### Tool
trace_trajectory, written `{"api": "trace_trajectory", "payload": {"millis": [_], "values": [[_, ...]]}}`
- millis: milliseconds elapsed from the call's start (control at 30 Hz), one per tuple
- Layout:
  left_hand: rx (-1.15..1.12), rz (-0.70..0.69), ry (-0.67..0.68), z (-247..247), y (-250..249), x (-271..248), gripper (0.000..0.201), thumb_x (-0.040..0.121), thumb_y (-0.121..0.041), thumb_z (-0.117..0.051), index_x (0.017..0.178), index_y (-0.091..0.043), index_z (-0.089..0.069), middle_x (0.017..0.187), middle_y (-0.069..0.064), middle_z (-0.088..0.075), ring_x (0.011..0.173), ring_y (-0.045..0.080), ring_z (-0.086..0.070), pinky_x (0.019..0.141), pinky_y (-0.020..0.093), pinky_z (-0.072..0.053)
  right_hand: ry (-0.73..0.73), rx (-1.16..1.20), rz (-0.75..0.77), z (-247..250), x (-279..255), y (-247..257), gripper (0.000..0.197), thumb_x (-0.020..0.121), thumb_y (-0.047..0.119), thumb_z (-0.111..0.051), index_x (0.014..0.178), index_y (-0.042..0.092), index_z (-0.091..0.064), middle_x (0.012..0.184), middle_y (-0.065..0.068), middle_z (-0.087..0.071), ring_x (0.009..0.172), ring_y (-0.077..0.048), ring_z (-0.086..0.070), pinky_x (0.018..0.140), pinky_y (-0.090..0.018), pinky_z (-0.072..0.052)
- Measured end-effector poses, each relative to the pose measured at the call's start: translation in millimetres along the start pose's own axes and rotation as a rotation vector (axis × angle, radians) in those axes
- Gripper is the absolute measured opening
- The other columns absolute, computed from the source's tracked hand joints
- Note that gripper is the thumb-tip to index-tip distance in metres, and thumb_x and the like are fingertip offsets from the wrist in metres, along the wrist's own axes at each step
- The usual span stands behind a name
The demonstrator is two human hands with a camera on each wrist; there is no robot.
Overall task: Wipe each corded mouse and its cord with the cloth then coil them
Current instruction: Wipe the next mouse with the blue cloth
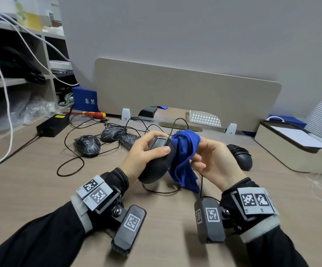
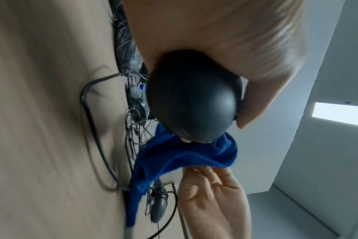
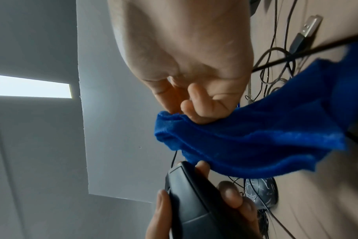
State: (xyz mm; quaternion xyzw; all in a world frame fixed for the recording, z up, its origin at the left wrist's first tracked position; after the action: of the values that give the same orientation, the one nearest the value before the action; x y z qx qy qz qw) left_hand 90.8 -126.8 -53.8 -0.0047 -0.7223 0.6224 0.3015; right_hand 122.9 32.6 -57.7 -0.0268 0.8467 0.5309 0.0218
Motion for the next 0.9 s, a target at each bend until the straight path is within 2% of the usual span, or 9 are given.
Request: {"api": "trace_trajectory", "payload": {"millis": [67, 167, 233, 367, 500, 567, 667, 767, 900], "values": [[0.022, -0.011, 0.002, 0, 0, 0, 0.043, 0.068, -0.027, -0.077, 0.105, -0.015, -0.059, 0.085, -0.010, -0.070, 0.080, 0.008, -0.065, 0.072, 0.022, -0.052, -0.039, -0.015, 0.005, 2, 1, -2, 0.020, 0.082, -0.004, -0.040, 0.078, 0.012, -0.053, 0.064, 0.002, -0.037, 0.046, -0.007, -0.030, 0.038, -0.016, -0.017], [0.046, -0.001, 0.036, -4, 1, 0, 0.053, 0.059, -0.037, -0.080, 0.099, -0.016, -0.052, 0.078, -0.009, -0.071, 0.069, 0.008, -0.063, 0.065, 0.022, -0.052, 0.013, -0.059, 0.016, -6, -3, -3, 0.028, 0.091, -0.004, -0.042, 0.075, 0.010, -0.060, 0.056, 0.004, -0.045, 0.041, -0.003, -0.032, 0.036, -0.013, -0.025], [0.056, 0.003, 0.047, -5, 2, 0, 0.054, 0.059, -0.040, -0.080, 0.096, -0.015, -0.050, 0.073, -0.009, -0.070, 0.064, 0.007, -0.060, 0.061, 0.020, -0.050, 0.080, -0.126, 0.030, -14, -7, -2, 0.023, 0.094, 0.002, -0.048, 0.083, 0.009, -0.067, 0.057, 0.004, -0.046, 0.042, -0.003, -0.032, 0.036, -0.013, -0.030], [0.079, 0.017, 0.017, -4, 4, 0, 0.058, 0.055, -0.042, -0.083, 0.091, -0.011, -0.049, 0.071, -0.007, -0.069, 0.061, 0.009, -0.060, 0.060, 0.022, -0.050, 0.063, -0.372, 0.034, -16, -6, -7, 0.037, 0.099, 0.021, -0.052, 0.065, 0.019, -0.065, 0.054, 0.007, -0.043, 0.043, -0.006, -0.036, 0.040, -0.016, -0.031], [0.216, 0.038, 0.005, 2, 5, 1, 0.061, 0.053, -0.045, -0.086, 0.087, -0.011, -0.049, 0.066, -0.005, -0.067, 0.059, 0.011, -0.058, 0.057, 0.026, -0.047, 0.058, -0.538, 0.004, -12, -1, -13, 0.031, 0.101, 0.026, -0.054, 0.113, 0.003, -0.070, 0.076, -0.001, -0.058, 0.056, -0.011, -0.044, 0.056, -0.027, -0.034], [0.315, 0.035, 0.025, 3, 5, 1, 0.054, 0.058, -0.035, -0.090, 0.084, -0.014, -0.047, 0.057, -0.010, -0.063, 0.052, 0.005, -0.053, 0.053, 0.020, -0.043, 0.061, -0.562, -0.011, -11, -1, -16, 0.030, 0.101, 0.021, -0.054, 0.121, 0.003, -0.067, 0.070, 0.004, -0.055, 0.052, -0.008, -0.038, 0.056, -0.027, -0.030], [0.447, 0.018, 0.030, 3, 6, 2, 0.046, 0.068, -0.016, -0.089, 0.083, -0.014, -0.046, 0.051, -0.017, -0.057, 0.049, 0.000, -0.048, 0.052, 0.016, -0.040, 0.016, -0.514, 0.029, -12, -1, -13, 0.021, 0.096, 0.006, -0.059, 0.113, 0.001, -0.070, 0.063, 0.005, -0.057, 0.046, -0.004, -0.042, 0.052, -0.018, -0.036], [0.517, 0.006, 0.034, -1, 5, 1, 0.045, 0.068, -0.015, -0.088, 0.083, -0.014, -0.046, 0.048, -0.021, -0.050, 0.047, 0.000, -0.042, 0.049, 0.013, -0.033, 0.013, -0.421, 0.065, -12, 2, -13, 0.021, 0.090, -0.008, -0.057, 0.106, -0.003, -0.069, 0.064, 0.004, -0.065, 0.046, -0.002, -0.053, 0.054, -0.019, -0.045], [0.557, -0.002, 0.010, 0, 4, 2, 0.042, 0.066, -0.023, -0.086, 0.081, -0.017, -0.047, 0.054, -0.015, -0.045, 0.050, 0.002, -0.038, 0.051, 0.015, -0.032, 0.026, -0.371, 0.016, -10, 4, -19, 0.015, 0.093, -0.003, -0.057, 0.089, 0.004, -0.070, 0.069, -0.001, -0.068, 0.055, -0.009, -0.060, 0.060, -0.022, -0.052]]}}
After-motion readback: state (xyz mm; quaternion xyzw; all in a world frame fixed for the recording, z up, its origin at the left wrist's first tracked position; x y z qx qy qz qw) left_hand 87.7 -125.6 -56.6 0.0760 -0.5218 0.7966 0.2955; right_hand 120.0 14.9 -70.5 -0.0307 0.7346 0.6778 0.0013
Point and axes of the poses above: each hand's wrist, its own x-axis towards the middle knuckle, its own z-axis out of the back of the hand, y = z × x, the point moved 8 cm from there along x, towards the middle knuckle
